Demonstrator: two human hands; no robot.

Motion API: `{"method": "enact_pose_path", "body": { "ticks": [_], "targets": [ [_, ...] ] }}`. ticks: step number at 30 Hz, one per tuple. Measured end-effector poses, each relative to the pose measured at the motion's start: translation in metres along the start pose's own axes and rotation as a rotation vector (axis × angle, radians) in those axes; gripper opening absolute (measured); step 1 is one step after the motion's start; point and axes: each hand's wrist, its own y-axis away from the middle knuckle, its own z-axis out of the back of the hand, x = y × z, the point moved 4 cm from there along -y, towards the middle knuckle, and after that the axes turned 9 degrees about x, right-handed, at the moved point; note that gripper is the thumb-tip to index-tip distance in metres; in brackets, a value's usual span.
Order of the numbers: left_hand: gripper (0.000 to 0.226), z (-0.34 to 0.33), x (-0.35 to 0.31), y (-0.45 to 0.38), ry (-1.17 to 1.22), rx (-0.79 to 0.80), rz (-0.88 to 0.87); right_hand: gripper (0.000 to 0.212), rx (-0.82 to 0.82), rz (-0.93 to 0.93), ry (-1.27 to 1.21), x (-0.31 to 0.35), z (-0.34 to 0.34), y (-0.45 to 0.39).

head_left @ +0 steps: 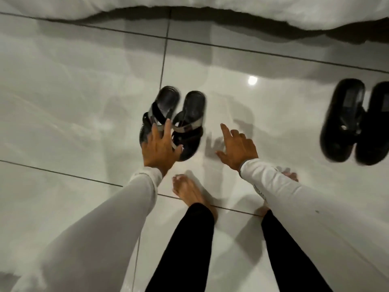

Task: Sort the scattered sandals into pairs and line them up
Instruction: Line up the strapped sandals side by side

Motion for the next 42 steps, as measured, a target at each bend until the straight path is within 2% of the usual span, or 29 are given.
{"method": "enact_pose_path", "body": {
  "ticks": [4, 6, 9, 15, 18, 29, 33, 38, 42],
  "targets": [
    [0.089, 0.015, 0.074, -0.054, 0.201, 0.129, 0.096, 0.088, 0.085, 0.043, -0.350, 0.052, -0.019, -0.047],
    [0.089, 0.013, 0.091, -0.082, 0.171, 0.245, 0.059, 0.093, 0.139, 0.032, -0.533, 0.068, -0.027, -0.072],
    [0.084, 0.004, 0.094, -0.114, 0.149, 0.382, 0.029, 0.096, 0.149, 0.042, -0.674, 0.075, -0.036, -0.099],
    [0.074, -0.004, 0.060, -0.125, 0.108, 0.307, -0.011, 0.072, 0.023, 0.006, -0.752, 0.053, -0.037, -0.115],
    [0.073, -0.003, 0.031, -0.126, 0.143, 0.304, 0.000, 0.068, -0.003, -0.035, -0.785, 0.032, -0.026, -0.113],
    [0.070, 0.016, -0.057, -0.153, 0.228, 0.228, -0.009, 0.072, -0.117, -0.043, -0.756, -0.031, 0.052, -0.140],
    [0.068, 0.035, -0.066, -0.167, 0.198, 0.201, -0.002, 0.073, -0.115, -0.030, -0.769, -0.032, 0.069, -0.152],
    [0.071, 0.043, -0.068, -0.165, 0.187, 0.250, -0.003, 0.078, -0.107, -0.015, -0.786, -0.026, 0.073, -0.140],
    [0.076, 0.032, -0.066, -0.144, 0.198, 0.237, 0.020, 0.085, -0.238, -0.041, -0.607, -0.024, 0.070, -0.108]
  ]
}}
